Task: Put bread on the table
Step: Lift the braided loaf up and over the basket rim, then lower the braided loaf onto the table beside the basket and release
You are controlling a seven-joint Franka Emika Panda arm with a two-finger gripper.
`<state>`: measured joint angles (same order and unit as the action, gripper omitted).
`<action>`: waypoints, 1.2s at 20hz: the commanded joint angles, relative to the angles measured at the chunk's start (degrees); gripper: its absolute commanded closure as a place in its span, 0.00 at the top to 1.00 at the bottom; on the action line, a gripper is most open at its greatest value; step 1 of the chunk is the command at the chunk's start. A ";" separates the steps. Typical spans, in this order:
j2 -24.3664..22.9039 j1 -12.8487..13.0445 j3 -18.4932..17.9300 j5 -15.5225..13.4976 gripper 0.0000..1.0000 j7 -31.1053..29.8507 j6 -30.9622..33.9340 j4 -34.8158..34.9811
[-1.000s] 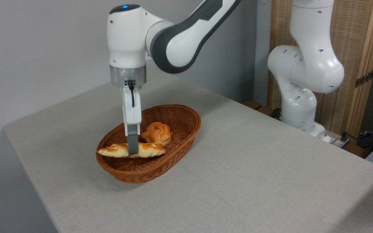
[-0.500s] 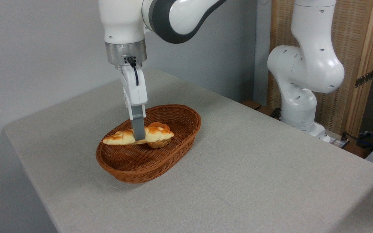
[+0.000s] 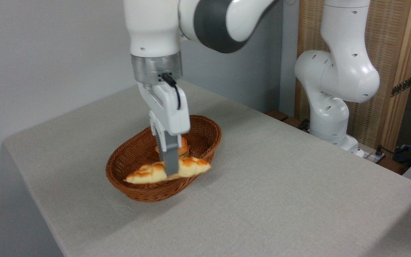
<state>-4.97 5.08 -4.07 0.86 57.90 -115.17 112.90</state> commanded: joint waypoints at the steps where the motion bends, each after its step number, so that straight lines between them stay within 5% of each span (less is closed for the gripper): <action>1: 0.84 0.46 -3.13 -0.95 0.09 3.27 0.74 -1.02; 5: 1.10 0.46 -3.66 -0.42 0.25 3.71 0.65 -1.02; 8: 1.98 0.46 -3.66 0.28 0.51 3.80 -1.01 -0.93; 11: 2.24 0.46 -3.66 0.90 0.61 3.72 -2.08 -0.93; 24: 2.24 0.29 -4.10 1.34 0.78 3.80 -2.16 -1.02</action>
<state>-2.85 4.92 -7.30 1.31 60.70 -116.87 112.62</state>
